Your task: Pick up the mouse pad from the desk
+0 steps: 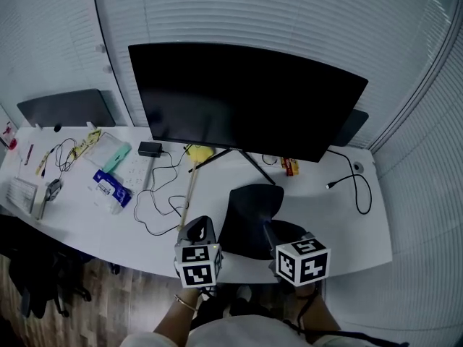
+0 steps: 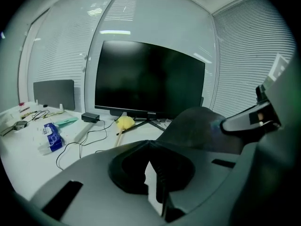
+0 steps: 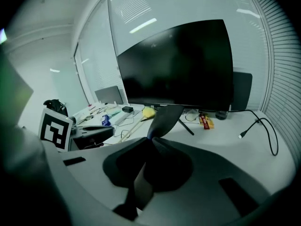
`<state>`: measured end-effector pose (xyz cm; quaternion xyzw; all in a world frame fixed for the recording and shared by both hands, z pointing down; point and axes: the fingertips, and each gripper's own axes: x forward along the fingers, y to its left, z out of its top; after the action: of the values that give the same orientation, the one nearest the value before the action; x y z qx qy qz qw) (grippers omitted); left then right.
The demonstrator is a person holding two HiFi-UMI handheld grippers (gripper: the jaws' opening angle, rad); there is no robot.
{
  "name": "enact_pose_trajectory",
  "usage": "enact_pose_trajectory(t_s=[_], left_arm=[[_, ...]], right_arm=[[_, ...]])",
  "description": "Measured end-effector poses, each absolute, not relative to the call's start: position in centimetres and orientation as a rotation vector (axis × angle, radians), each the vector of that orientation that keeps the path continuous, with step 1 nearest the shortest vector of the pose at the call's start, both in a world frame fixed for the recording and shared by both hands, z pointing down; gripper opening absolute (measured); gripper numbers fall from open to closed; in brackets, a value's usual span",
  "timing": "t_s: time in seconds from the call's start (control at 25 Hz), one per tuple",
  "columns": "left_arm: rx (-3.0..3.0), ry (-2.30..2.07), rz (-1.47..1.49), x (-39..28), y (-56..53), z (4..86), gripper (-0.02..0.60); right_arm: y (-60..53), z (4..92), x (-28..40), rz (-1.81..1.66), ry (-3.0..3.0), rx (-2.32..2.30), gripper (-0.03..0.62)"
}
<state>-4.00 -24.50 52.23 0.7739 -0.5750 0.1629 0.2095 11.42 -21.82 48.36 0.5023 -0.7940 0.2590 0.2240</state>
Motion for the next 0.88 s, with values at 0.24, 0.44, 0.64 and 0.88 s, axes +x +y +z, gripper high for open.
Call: enact_pose_trajectory(t_s=[0.24,0.44,0.64,0.88], left_arm=[[2.23,-1.593,0.377,-2.5,-26.1,48.7,0.005],[2.307,-1.569,0.333,-0.6,-27.4,45.7,0.005],[2.367,-1.558,0.311,1.0,-28.6,42.5,0.005],[2.465,-1.55,0.216,3.5,-30.4,36.3,0.005]], right_arm=[[-22.9,44.7,12.5,0.611,-2.242,1.43,0.052],[-24.0,42.3,14.5,0.52,-2.244,1.472,0.053],[-24.9,38.5,16.9,0.398,-2.229,1.519,0.054],[-25.5,31.8,20.4,0.227,-2.204,1.616,0.054]])
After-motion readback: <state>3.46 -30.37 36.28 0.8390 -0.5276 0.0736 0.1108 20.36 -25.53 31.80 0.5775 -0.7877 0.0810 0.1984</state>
